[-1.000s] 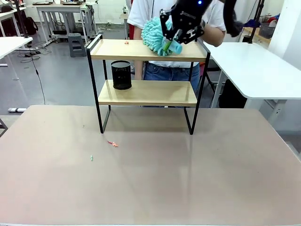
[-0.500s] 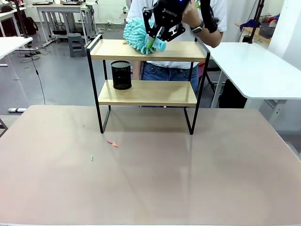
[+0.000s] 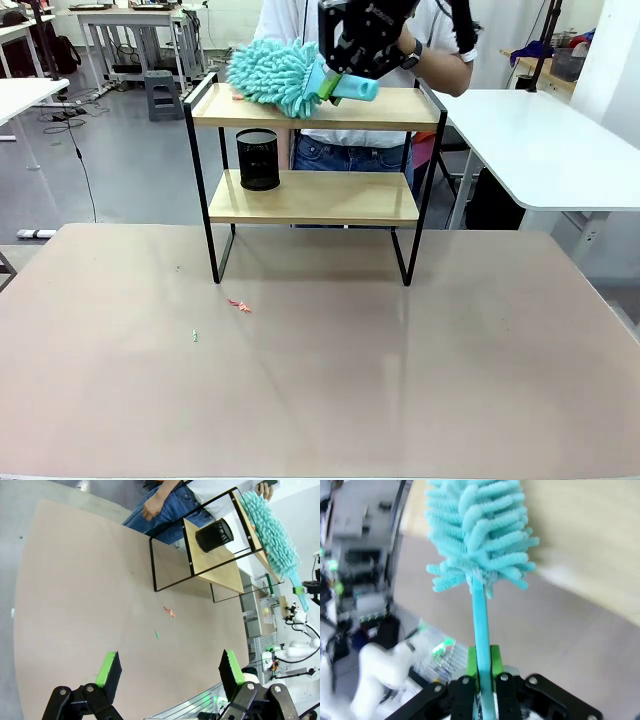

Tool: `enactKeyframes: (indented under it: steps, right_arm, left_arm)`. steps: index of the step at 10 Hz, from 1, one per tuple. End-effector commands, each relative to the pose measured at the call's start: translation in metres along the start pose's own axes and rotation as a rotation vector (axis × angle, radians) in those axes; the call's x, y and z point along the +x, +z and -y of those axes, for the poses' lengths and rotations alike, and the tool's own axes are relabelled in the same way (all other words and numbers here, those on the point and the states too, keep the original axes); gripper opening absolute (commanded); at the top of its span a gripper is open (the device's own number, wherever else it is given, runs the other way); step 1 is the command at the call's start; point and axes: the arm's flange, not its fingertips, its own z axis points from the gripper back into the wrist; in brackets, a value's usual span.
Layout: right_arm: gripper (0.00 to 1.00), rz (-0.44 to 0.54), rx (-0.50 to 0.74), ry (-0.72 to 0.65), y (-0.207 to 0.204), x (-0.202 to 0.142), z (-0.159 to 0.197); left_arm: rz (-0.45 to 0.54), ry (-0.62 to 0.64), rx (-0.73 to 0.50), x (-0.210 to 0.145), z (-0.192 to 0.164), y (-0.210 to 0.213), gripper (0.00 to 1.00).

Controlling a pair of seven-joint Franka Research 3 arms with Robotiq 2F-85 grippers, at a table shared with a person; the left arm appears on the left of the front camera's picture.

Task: Clean the shelf.
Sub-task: Clean the remaining tier of the Shelf with the Duster once objects are removed.

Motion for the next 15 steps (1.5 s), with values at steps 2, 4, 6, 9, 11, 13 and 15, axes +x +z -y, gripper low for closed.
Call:
enactKeyframes:
  steps: [2, 4, 6, 9, 11, 13, 15]
  right_arm:
    - [0.12, -0.188, 0.205, 0.113, 0.027, -0.06, 0.031]
    - [0.12, -0.295, 0.342, 0.163, 0.049, -0.105, 0.056]
    - [0.12, -0.252, 0.46, 0.192, 0.07, -0.143, 0.083]
    - [0.12, -0.179, 0.589, 0.25, 0.085, -0.178, 0.108]
    - [0.12, -0.014, 0.662, 0.192, 0.108, -0.221, 0.149]
    - [0.12, 0.307, 0.71, -0.013, 0.124, -0.32, 0.215]
    - [0.12, 0.476, 0.743, -0.31, 0.095, -0.401, 0.263]
  left_arm:
    - [0.008, -0.017, -0.015, -0.001, 0.001, 0.0, 1.0]
    - [0.008, -0.017, -0.015, -0.001, 0.001, 0.0, 1.0]
    - [0.008, -0.017, -0.015, -0.001, 0.001, 0.0, 1.0]
    - [0.008, -0.017, -0.015, -0.001, 0.001, 0.0, 1.0]
    - [0.008, -0.017, -0.015, -0.001, 0.001, 0.0, 1.0]
    - [0.008, -0.017, -0.015, -0.001, 0.001, 0.0, 1.0]
    - [0.008, -0.017, -0.015, -0.001, 0.001, 0.0, 1.0]
